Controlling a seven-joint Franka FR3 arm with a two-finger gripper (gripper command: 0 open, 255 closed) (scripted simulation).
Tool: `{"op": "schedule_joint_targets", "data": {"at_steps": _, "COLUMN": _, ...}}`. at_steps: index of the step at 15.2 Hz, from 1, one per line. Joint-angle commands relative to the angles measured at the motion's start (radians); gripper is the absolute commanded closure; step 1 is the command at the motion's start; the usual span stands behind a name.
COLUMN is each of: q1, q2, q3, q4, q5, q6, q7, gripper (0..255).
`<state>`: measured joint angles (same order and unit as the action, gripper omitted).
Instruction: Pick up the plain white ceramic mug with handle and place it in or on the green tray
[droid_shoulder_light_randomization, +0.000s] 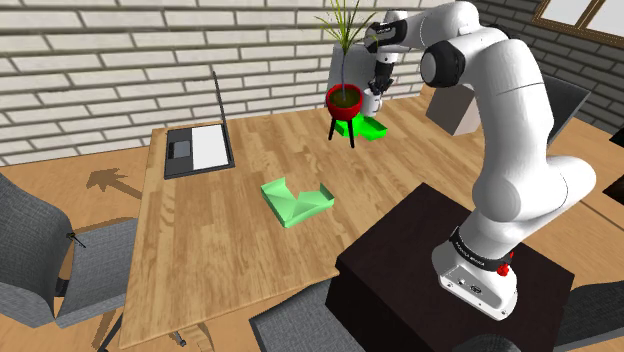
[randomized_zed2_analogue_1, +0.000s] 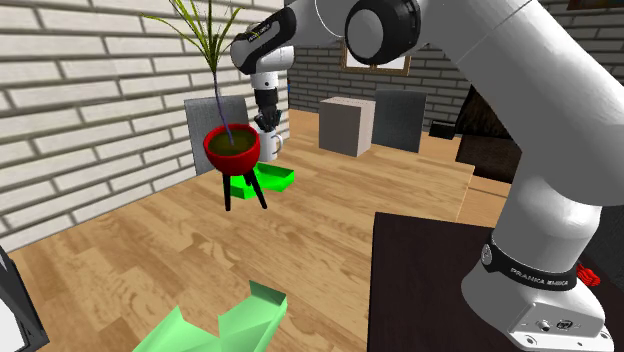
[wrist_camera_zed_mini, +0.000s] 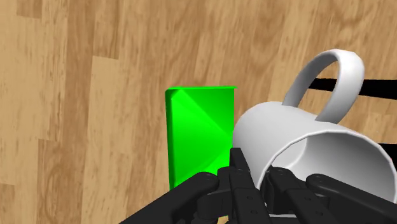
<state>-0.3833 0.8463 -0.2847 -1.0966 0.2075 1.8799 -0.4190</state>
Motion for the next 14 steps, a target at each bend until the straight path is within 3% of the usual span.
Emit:
{"op": "schedule_joint_targets", "data": {"at_steps": 1, "q1": -0.055, "q2": 0.163, "q3": 0.014, "q4": 0.305, "q5": 0.01, "q6": -0.138, "q7": 0.013, "gripper": 255}}
{"op": "schedule_joint_targets", "data": {"at_steps": 2, "q1": -0.071, "q2": 0.21, "q3": 0.019, "q4": 0.394, "q5": 0.011, "q6": -0.177, "q7": 0.019, "gripper": 255}}
{"op": "schedule_joint_targets", "data": {"at_steps": 14, "q1": -0.057, "q2": 0.236, "q3": 0.023, "q4": 0.276, "q5": 0.018, "q6": -0.036, "q7": 0.009, "gripper": 255}}
